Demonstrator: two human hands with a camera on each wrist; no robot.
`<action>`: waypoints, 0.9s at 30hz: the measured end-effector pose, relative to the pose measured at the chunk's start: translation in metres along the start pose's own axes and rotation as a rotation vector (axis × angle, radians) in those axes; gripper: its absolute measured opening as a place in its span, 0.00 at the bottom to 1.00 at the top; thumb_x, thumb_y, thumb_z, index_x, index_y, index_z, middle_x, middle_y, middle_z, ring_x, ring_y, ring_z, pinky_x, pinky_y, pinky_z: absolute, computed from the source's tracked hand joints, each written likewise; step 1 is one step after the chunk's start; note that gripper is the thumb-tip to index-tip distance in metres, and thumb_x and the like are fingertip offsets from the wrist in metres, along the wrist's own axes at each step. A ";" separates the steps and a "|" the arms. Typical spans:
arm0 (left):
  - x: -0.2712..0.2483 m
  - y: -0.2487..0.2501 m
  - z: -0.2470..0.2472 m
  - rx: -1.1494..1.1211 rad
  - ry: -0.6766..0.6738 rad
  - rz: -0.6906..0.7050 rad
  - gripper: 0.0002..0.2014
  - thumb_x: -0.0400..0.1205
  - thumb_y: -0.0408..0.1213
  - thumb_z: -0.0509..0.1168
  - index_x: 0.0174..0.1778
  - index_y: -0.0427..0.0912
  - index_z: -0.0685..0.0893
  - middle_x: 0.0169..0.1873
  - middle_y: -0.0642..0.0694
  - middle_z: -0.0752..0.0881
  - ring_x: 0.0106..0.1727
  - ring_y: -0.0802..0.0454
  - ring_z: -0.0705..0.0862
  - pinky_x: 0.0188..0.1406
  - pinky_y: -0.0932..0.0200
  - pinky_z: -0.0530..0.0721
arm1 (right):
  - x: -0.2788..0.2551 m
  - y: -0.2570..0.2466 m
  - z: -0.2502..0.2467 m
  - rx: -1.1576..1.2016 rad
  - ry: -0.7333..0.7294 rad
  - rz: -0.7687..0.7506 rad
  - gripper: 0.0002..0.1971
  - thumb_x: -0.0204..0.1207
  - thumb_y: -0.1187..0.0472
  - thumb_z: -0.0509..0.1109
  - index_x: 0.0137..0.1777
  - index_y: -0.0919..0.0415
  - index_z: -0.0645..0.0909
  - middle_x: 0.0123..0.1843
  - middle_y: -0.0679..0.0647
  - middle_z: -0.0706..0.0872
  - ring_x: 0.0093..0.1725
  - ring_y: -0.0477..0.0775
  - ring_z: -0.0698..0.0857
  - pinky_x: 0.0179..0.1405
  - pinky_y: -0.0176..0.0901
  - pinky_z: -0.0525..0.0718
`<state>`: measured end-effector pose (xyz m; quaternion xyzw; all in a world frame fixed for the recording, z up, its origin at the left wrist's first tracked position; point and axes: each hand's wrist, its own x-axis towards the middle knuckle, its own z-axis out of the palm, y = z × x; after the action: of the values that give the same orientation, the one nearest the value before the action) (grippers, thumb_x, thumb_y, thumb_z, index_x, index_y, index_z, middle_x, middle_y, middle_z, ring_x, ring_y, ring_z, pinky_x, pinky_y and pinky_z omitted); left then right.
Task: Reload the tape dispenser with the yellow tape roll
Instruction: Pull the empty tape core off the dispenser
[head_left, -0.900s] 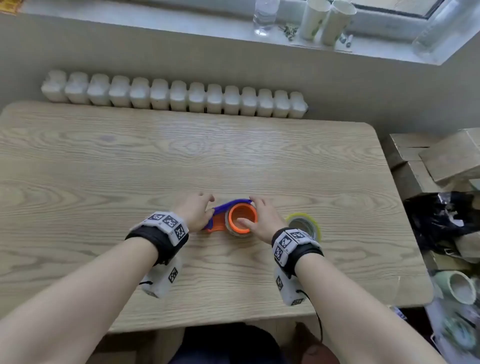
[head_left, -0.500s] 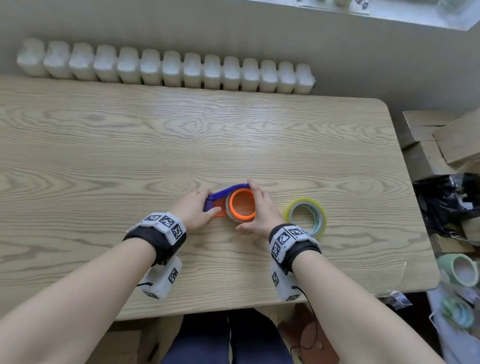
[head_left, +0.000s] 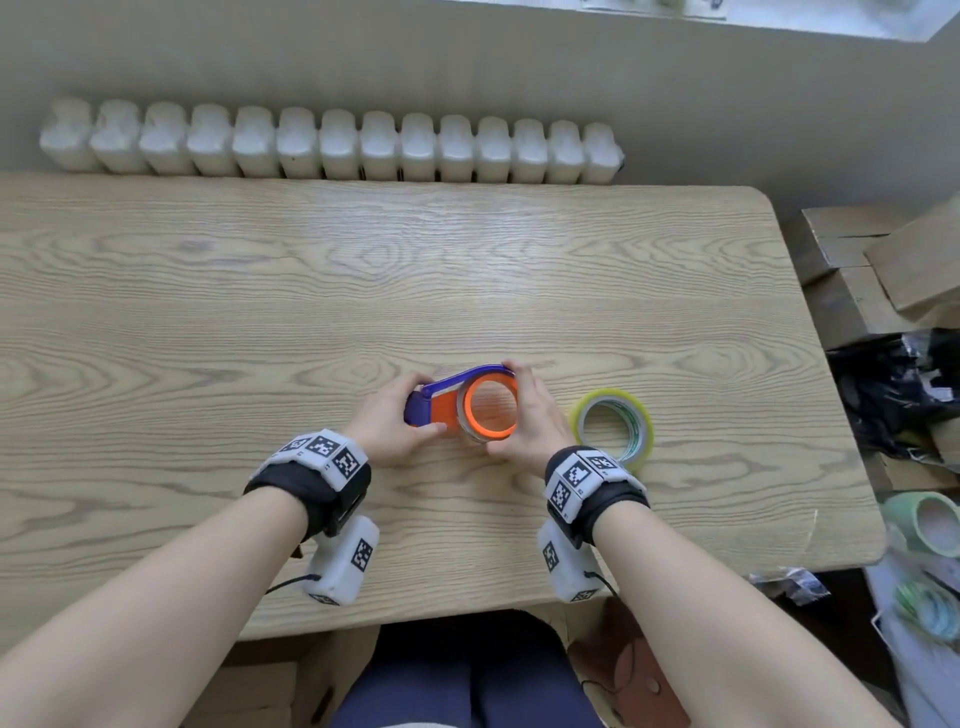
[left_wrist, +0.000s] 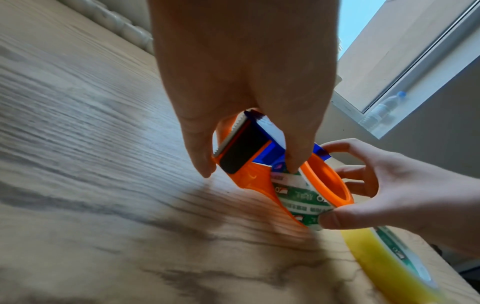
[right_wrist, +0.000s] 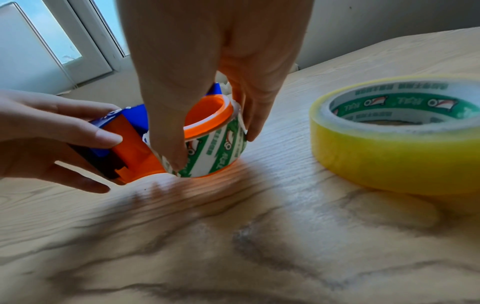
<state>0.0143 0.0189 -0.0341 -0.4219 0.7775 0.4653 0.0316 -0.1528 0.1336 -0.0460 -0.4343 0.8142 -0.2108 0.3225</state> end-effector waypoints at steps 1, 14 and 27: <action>-0.001 0.003 0.001 -0.034 0.008 -0.014 0.22 0.74 0.46 0.72 0.62 0.48 0.77 0.48 0.51 0.86 0.49 0.51 0.84 0.52 0.59 0.77 | -0.002 0.000 -0.003 -0.004 0.008 -0.014 0.50 0.52 0.61 0.81 0.74 0.47 0.58 0.66 0.55 0.74 0.64 0.55 0.77 0.59 0.49 0.80; -0.014 0.064 -0.021 -0.092 0.099 -0.162 0.27 0.81 0.58 0.57 0.23 0.43 0.78 0.19 0.48 0.72 0.23 0.50 0.70 0.26 0.58 0.66 | -0.007 -0.016 -0.057 -0.001 0.071 -0.185 0.49 0.52 0.62 0.80 0.73 0.48 0.59 0.64 0.54 0.74 0.65 0.56 0.76 0.62 0.49 0.78; -0.018 0.070 -0.016 -0.138 0.269 -0.187 0.26 0.82 0.57 0.54 0.24 0.43 0.73 0.21 0.45 0.76 0.26 0.45 0.74 0.37 0.54 0.71 | -0.006 -0.026 -0.074 -0.001 0.076 -0.238 0.60 0.57 0.61 0.83 0.81 0.55 0.44 0.78 0.58 0.65 0.77 0.56 0.67 0.73 0.48 0.71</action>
<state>-0.0165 0.0326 0.0319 -0.5521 0.6982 0.4521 -0.0584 -0.1881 0.1293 0.0245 -0.5195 0.7688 -0.2634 0.2639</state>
